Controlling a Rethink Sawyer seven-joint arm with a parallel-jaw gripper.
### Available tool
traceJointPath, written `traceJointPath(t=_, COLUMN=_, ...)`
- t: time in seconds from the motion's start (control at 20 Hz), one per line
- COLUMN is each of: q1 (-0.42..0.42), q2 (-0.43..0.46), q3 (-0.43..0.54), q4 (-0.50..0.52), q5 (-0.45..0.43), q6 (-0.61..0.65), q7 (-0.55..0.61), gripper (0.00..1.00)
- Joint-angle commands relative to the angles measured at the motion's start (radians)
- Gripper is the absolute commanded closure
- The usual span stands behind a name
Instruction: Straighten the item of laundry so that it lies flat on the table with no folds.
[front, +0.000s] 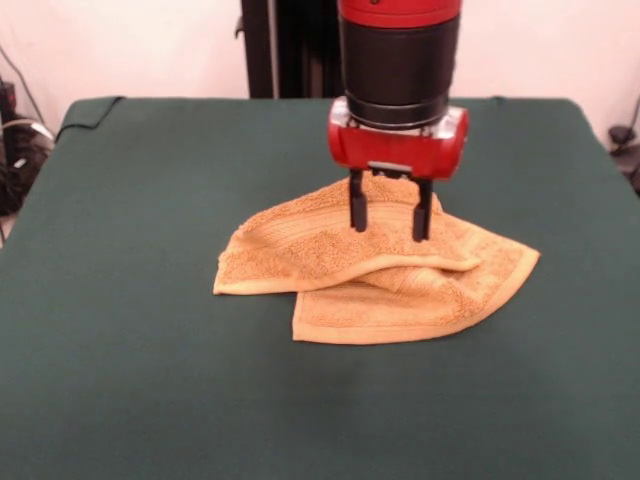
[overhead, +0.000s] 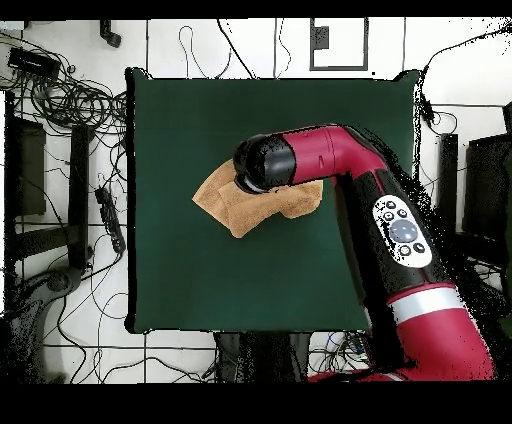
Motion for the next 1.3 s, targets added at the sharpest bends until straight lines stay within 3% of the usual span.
traceJointPath(t=0.05, q1=0.067, q2=-0.034, q3=-0.130, q4=0.057, q5=0.057, q6=-0.103, q7=0.273, gripper=0.00)
traceJointPath(t=0.2, q1=0.094, q2=-0.035, q3=-0.183, q4=0.056, q5=0.097, q6=-0.116, q7=0.333, gripper=0.00)
traceJointPath(t=0.35, q1=0.180, q2=-0.028, q3=-0.319, q4=0.021, q5=0.124, q6=-0.130, q7=0.523, gripper=0.00)
traceJointPath(t=0.5, q1=0.188, q2=-0.022, q3=-0.349, q4=0.034, q5=0.201, q6=-0.130, q7=0.519, gripper=0.00)
traceJointPath(t=0.75, q1=0.236, q2=-0.012, q3=-0.422, q4=0.086, q5=0.338, q6=-0.173, q7=0.626, gripper=0.00)
traceJointPath(t=1.15, q1=0.321, q2=0.043, q3=-0.492, q4=0.122, q5=0.456, q6=-0.281, q7=0.756, gripper=0.00)
traceJointPath(t=1.3, q1=0.323, q2=0.063, q3=-0.491, q4=0.135, q5=0.495, q6=-0.334, q7=0.757, gripper=0.00)
